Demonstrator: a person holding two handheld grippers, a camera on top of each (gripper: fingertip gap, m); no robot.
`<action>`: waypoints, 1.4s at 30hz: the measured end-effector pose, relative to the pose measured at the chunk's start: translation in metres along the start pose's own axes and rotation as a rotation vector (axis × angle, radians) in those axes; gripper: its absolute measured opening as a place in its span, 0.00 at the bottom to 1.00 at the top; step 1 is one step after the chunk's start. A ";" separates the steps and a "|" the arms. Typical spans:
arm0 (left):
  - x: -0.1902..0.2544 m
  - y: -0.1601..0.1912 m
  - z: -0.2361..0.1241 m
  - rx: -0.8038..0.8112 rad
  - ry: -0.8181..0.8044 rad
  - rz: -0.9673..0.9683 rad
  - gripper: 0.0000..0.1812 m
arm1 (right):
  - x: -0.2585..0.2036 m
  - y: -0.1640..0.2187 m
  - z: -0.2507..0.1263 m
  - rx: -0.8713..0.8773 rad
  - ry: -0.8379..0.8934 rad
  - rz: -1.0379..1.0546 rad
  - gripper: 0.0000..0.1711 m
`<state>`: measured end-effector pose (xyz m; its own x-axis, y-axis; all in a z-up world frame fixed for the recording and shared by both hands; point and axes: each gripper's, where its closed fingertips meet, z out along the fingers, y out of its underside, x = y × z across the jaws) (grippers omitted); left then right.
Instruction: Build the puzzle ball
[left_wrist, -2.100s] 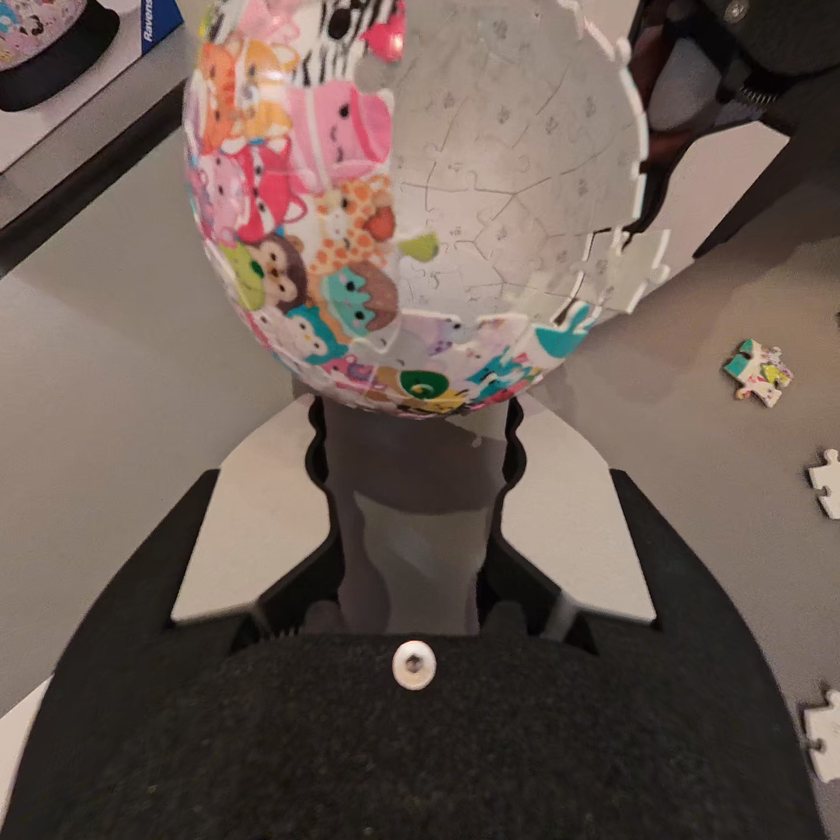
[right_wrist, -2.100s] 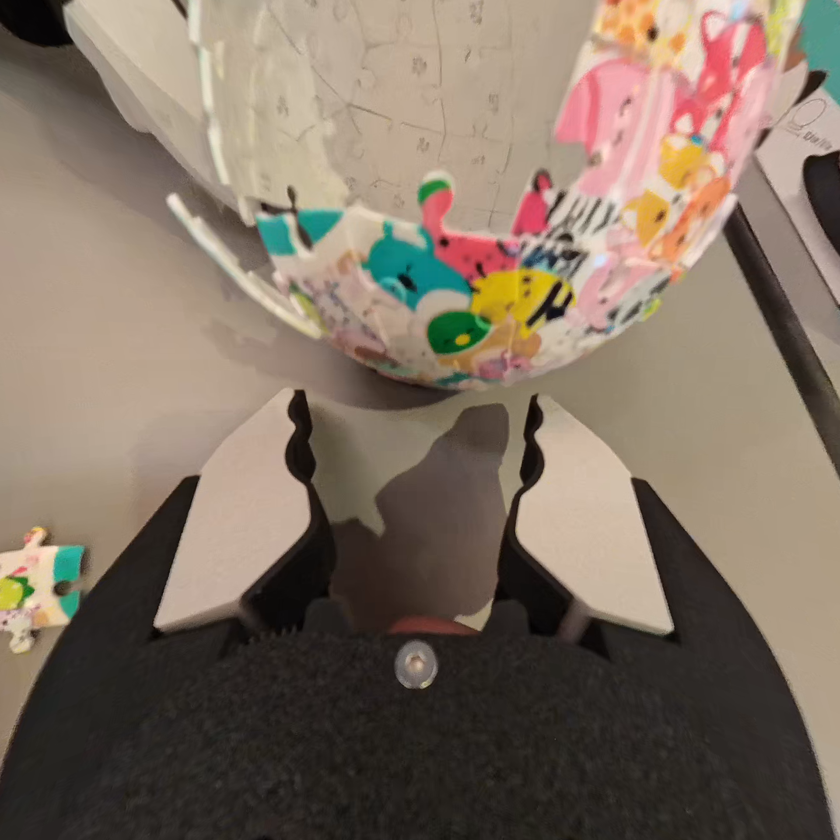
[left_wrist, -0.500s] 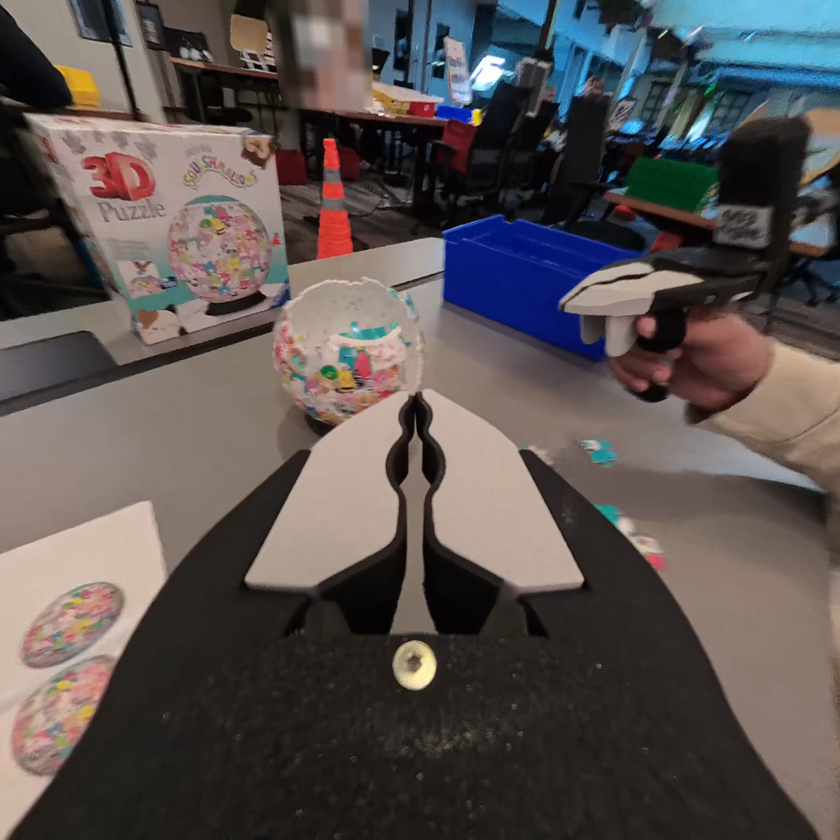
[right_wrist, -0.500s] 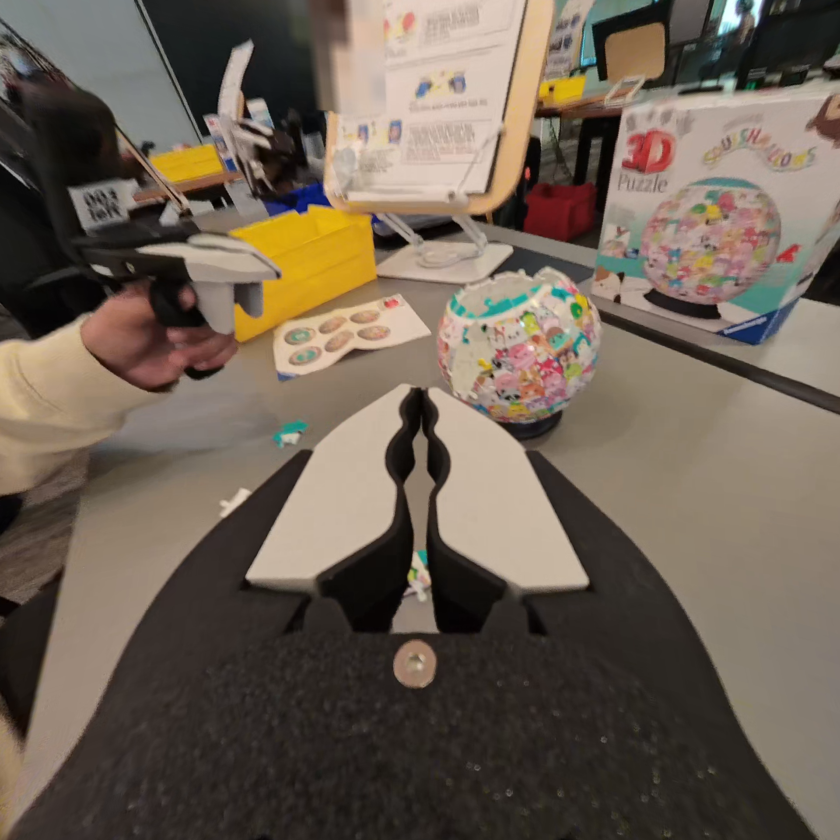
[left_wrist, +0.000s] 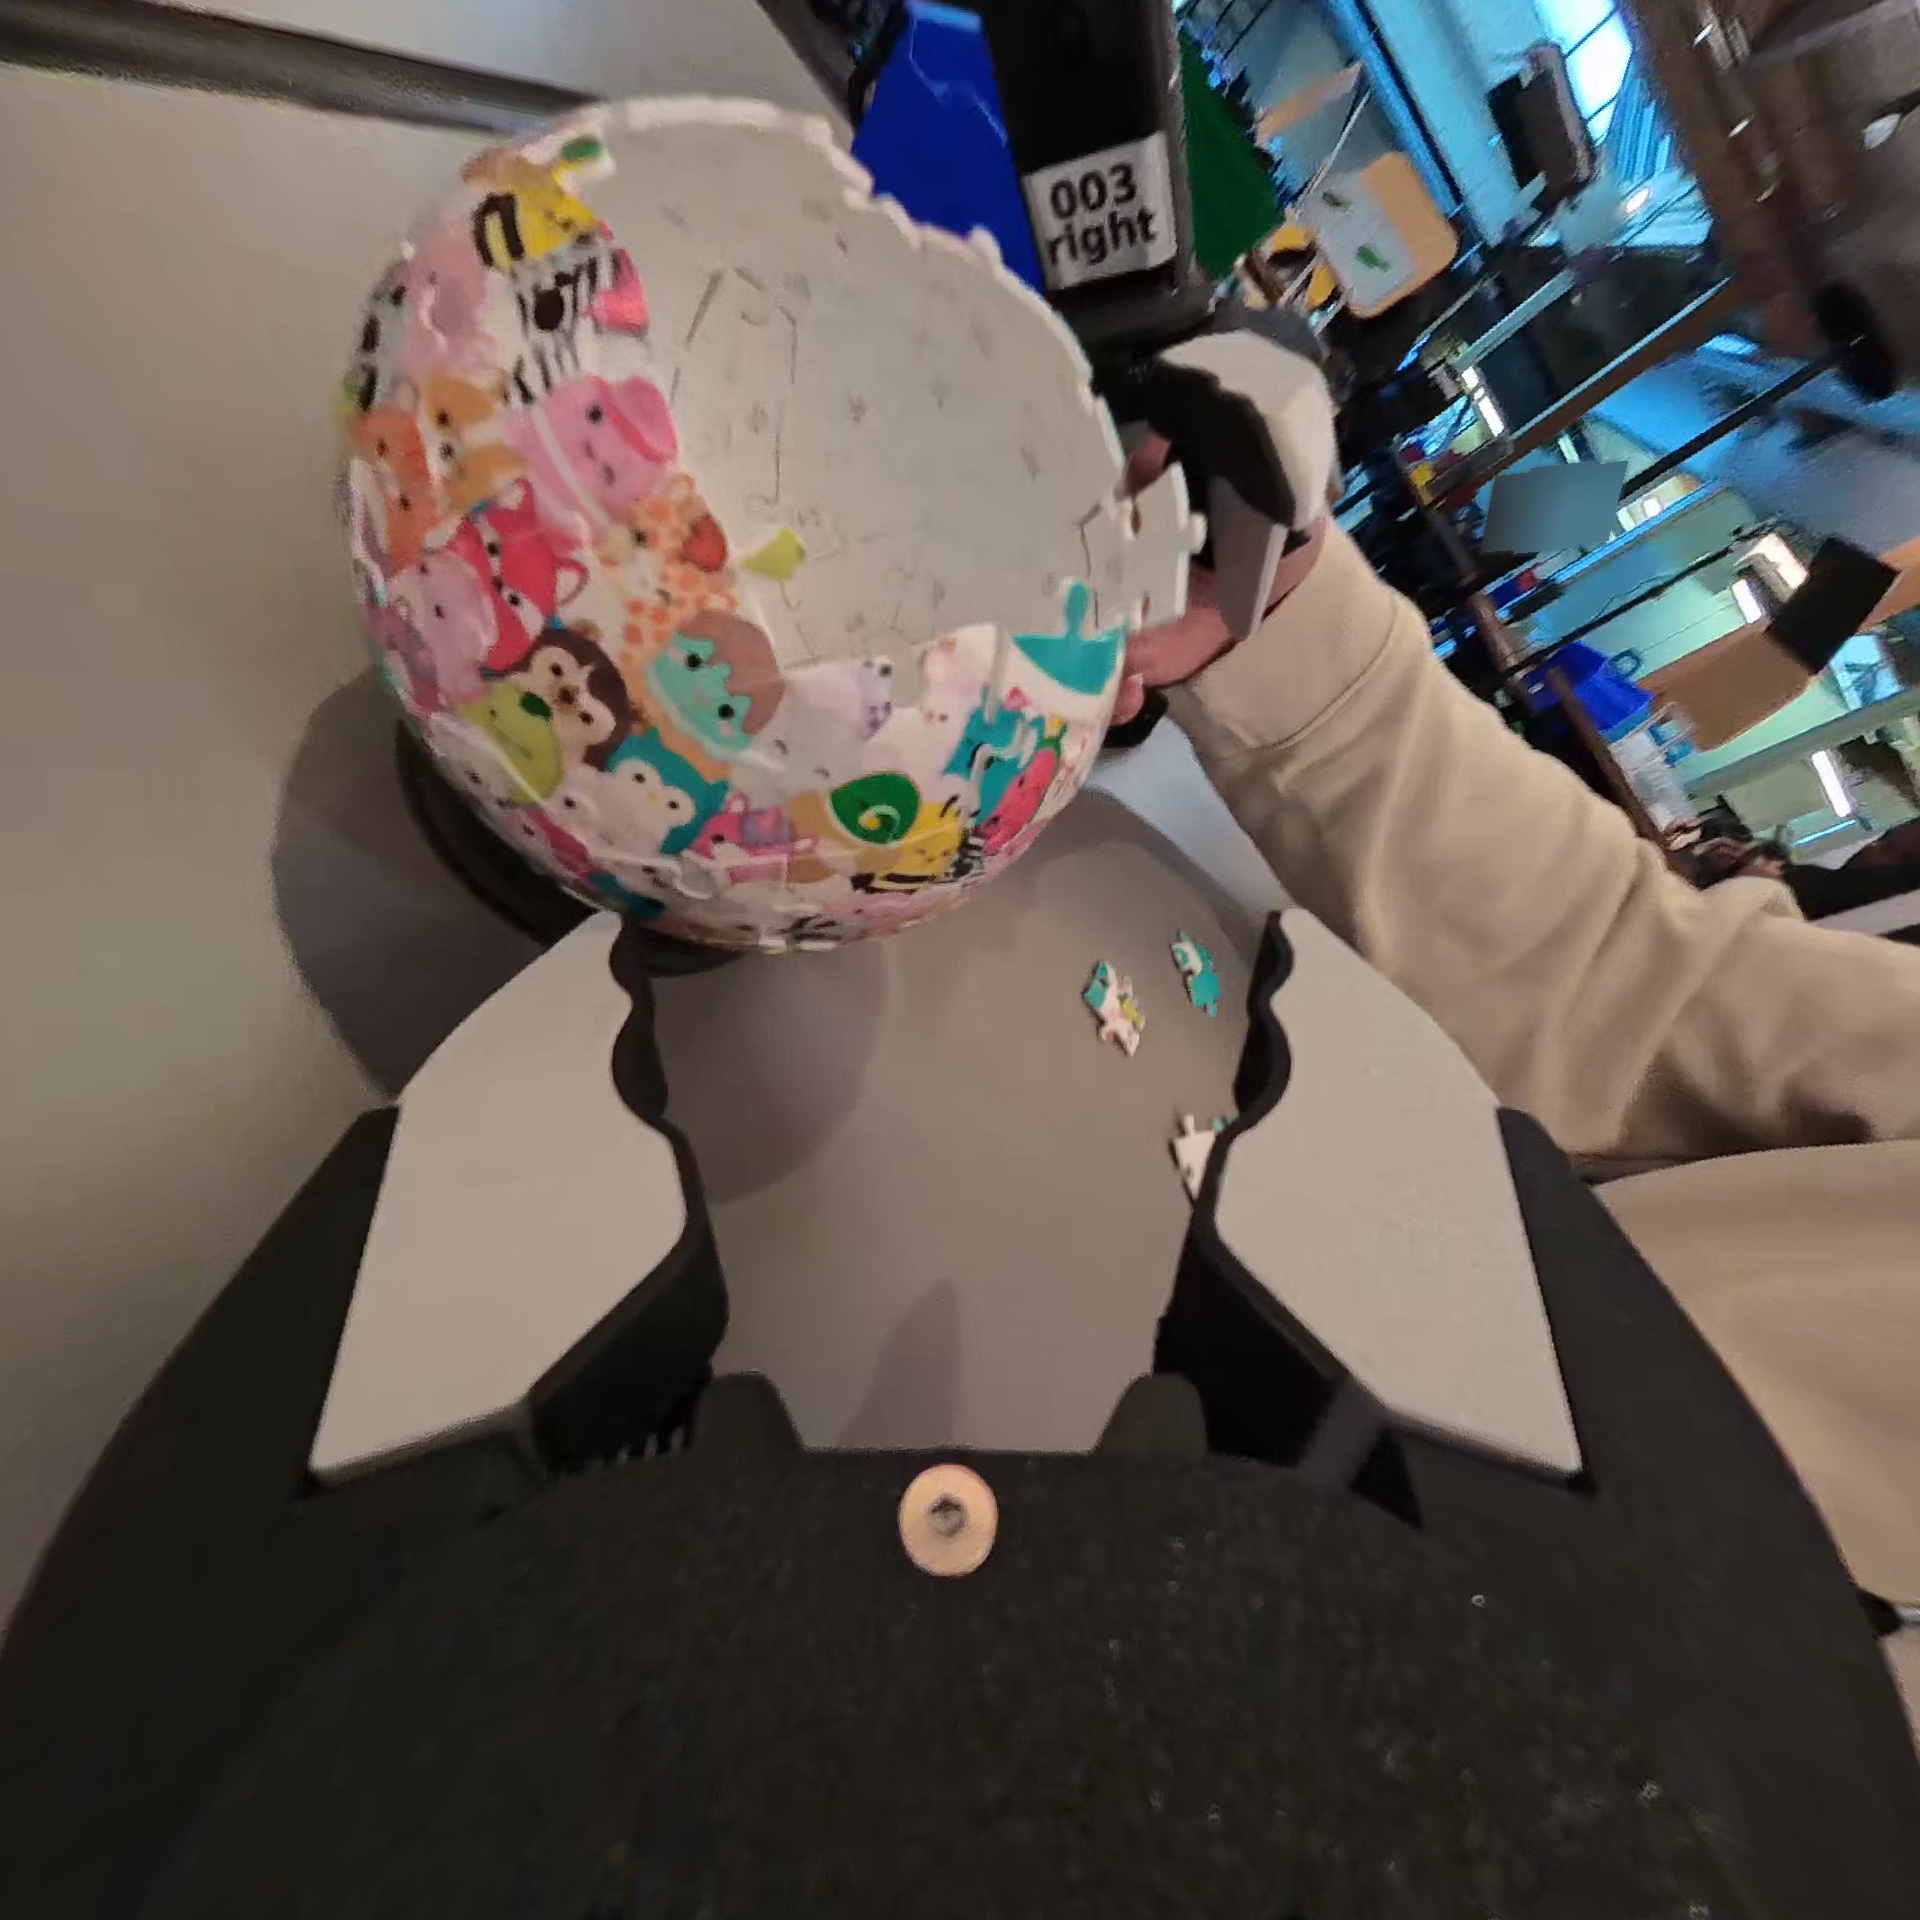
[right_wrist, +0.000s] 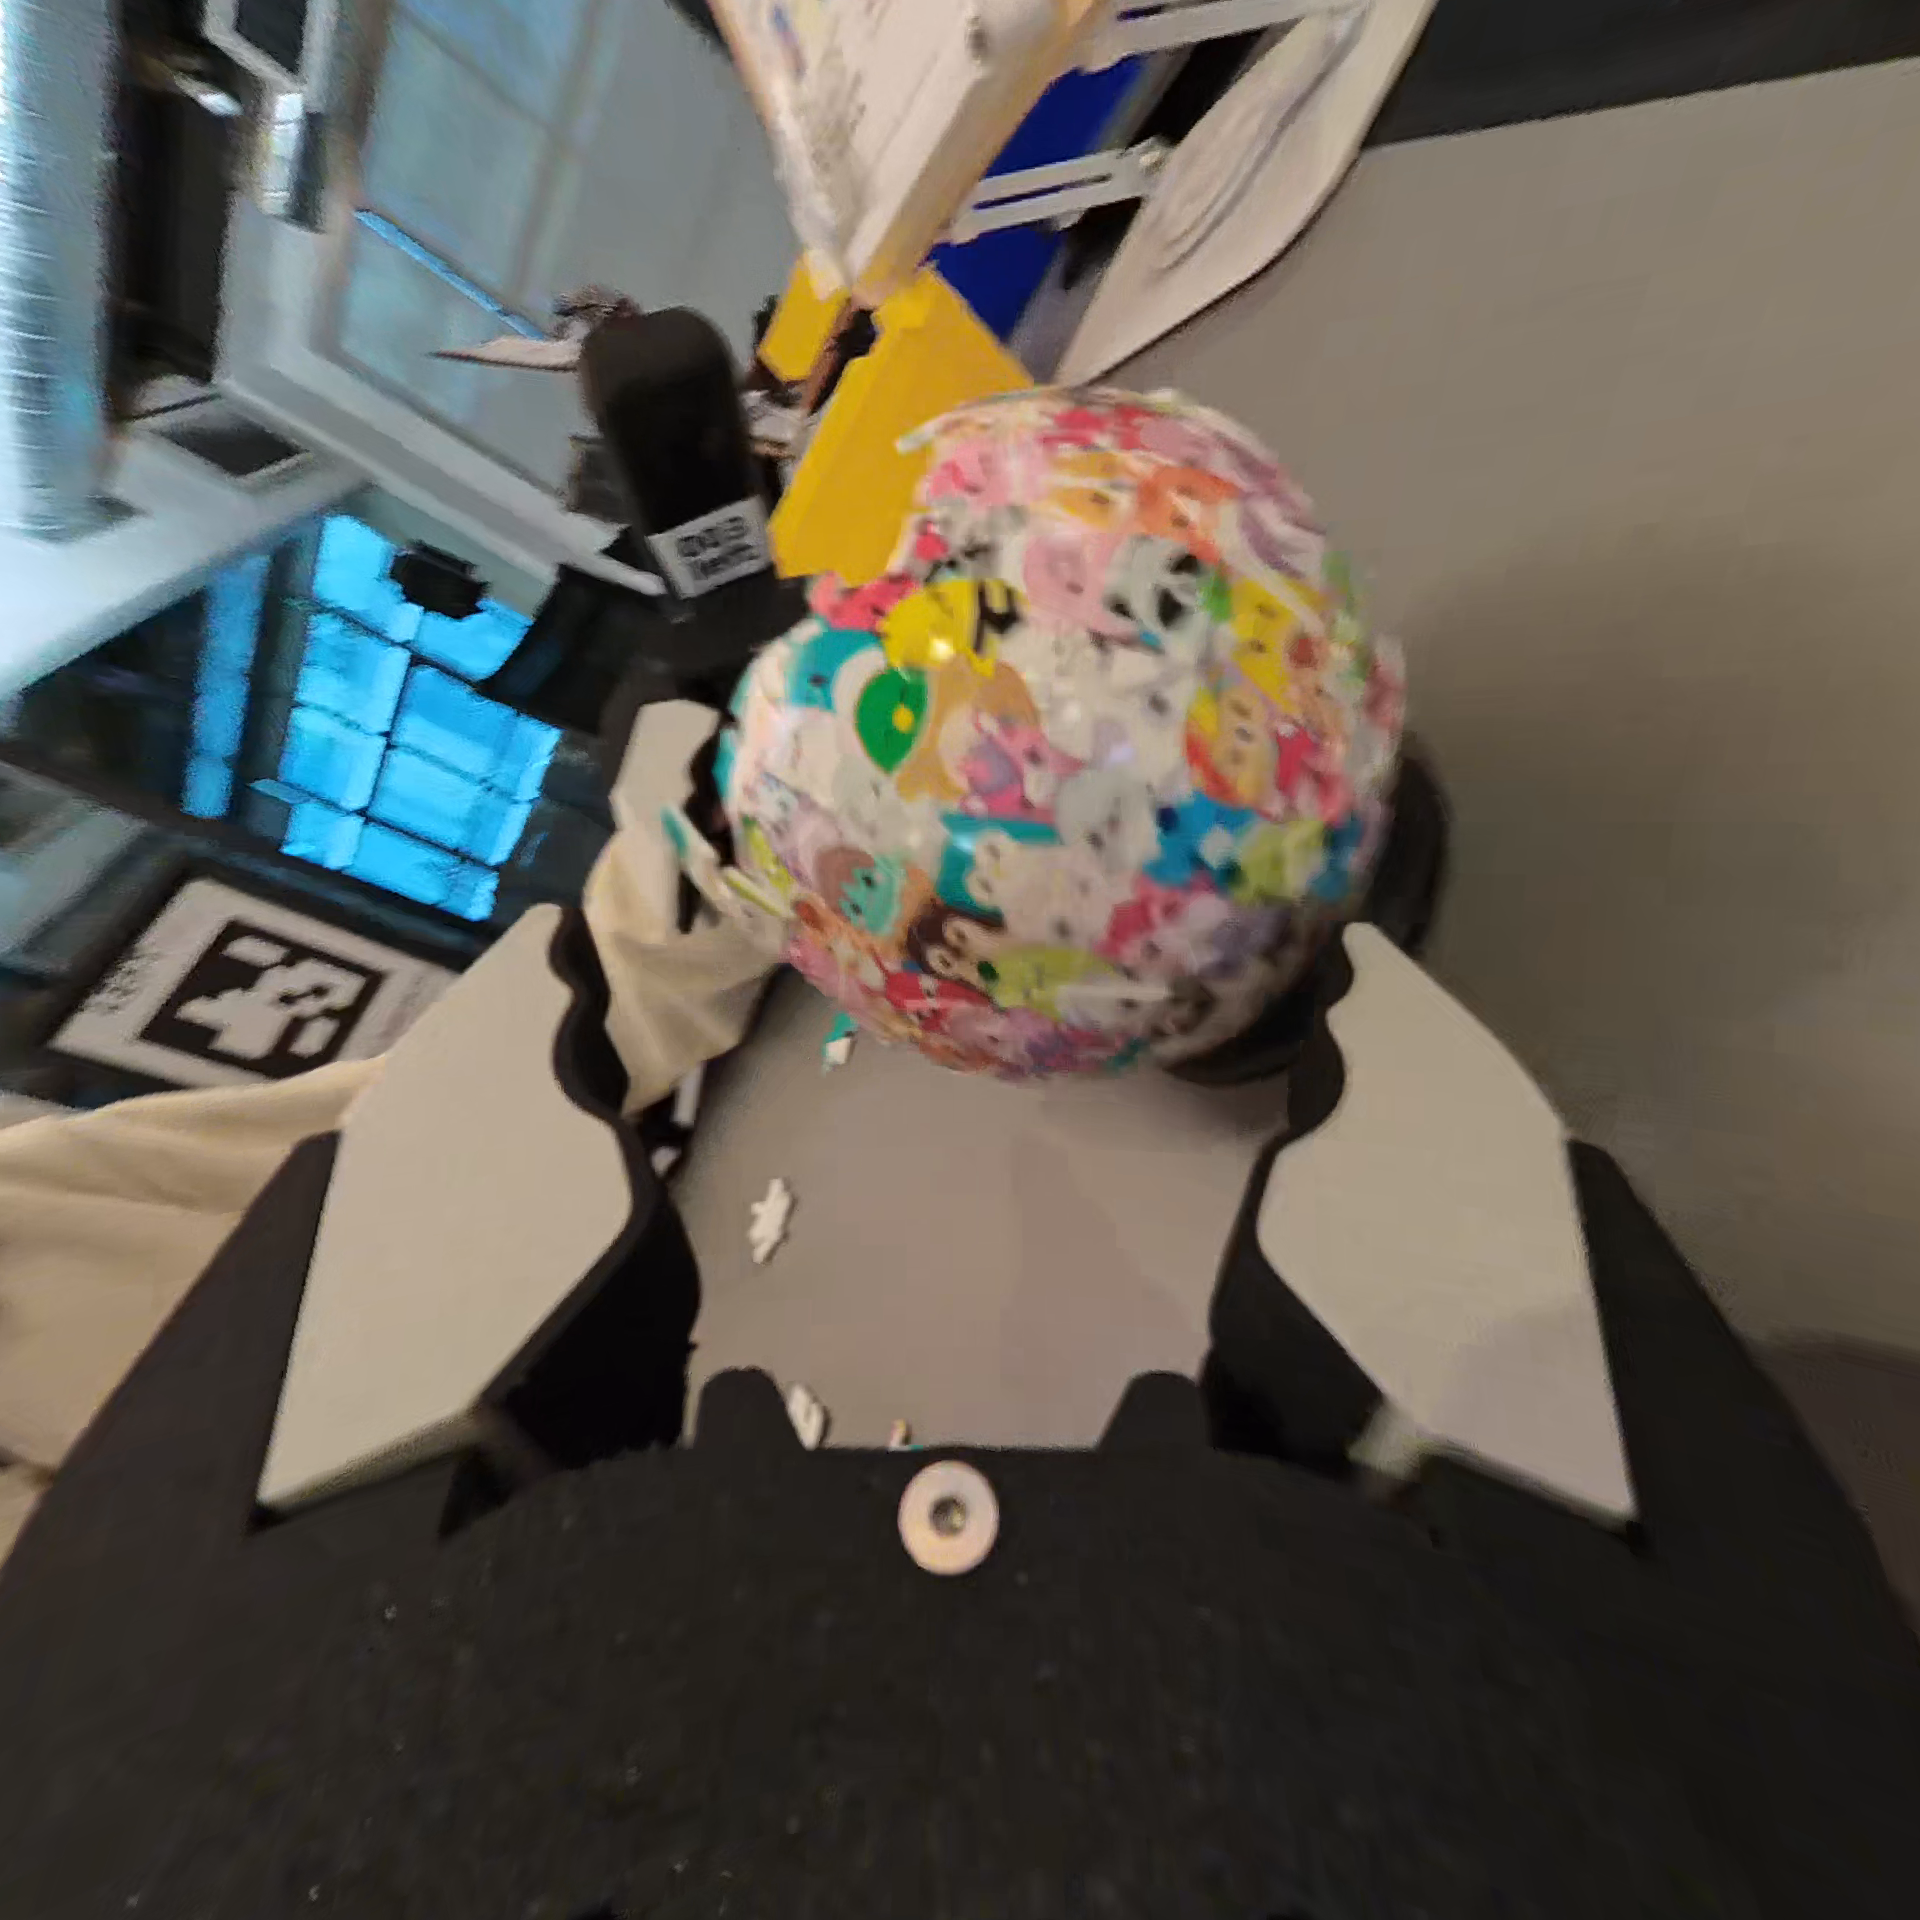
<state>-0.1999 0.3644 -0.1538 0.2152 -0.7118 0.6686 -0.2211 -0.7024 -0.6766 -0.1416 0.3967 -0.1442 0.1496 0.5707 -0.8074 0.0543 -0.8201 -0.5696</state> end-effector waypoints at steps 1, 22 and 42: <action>-0.002 -0.005 0.001 0.013 0.008 -0.006 0.61 | 0.001 -0.003 0.002 -0.008 -0.006 0.009 0.77; -0.020 -0.035 -0.014 0.138 0.045 -0.068 0.58 | 0.013 -0.032 -0.009 0.113 0.023 -0.051 0.72; -0.027 -0.063 -0.012 0.309 -0.036 -0.084 0.62 | 0.000 -0.052 0.003 0.172 0.052 -0.080 0.80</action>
<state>-0.2027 0.4281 -0.1255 0.2555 -0.6473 0.7181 0.0967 -0.7219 -0.6852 -0.1477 0.4399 -0.1151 0.2022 0.6275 -0.7519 -0.1005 -0.7504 -0.6533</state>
